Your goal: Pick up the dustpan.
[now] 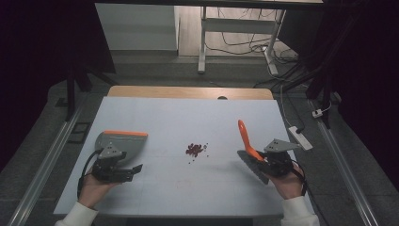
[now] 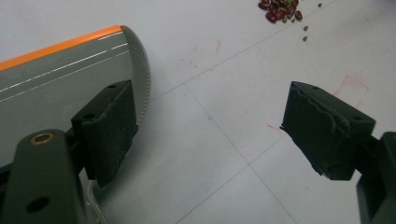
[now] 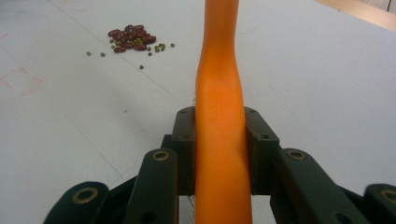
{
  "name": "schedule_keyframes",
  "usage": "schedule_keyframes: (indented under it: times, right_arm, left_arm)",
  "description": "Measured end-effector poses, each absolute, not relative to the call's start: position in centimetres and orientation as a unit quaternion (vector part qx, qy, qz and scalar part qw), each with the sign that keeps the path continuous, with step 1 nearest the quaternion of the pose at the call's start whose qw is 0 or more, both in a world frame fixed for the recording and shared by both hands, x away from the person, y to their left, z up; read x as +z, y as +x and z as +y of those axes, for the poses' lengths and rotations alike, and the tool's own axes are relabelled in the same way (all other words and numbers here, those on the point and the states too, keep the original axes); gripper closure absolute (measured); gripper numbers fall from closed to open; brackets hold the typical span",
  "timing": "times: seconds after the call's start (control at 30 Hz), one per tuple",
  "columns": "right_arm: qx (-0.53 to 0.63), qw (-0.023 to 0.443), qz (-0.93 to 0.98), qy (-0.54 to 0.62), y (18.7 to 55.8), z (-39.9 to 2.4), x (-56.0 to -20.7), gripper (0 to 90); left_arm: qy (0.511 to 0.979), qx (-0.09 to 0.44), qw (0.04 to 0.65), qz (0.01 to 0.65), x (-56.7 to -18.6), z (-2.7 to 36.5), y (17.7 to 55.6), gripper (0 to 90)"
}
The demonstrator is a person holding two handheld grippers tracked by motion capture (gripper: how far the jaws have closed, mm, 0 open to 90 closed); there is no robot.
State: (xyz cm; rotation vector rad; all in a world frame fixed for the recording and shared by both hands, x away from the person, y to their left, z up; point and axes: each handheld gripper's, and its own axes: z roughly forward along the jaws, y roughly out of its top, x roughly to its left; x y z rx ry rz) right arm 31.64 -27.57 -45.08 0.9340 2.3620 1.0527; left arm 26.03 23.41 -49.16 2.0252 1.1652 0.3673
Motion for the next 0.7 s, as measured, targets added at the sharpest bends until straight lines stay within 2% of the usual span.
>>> schedule_keyframes:
  times: [0.7]
  right_arm:
    - [0.383, 0.194, 0.835, 0.344, 31.6, -28.5, -44.6, 69.9]
  left_arm:
    - [0.801, 0.152, 0.354, 0.459, -47.6, 22.6, 25.6, 19.2]
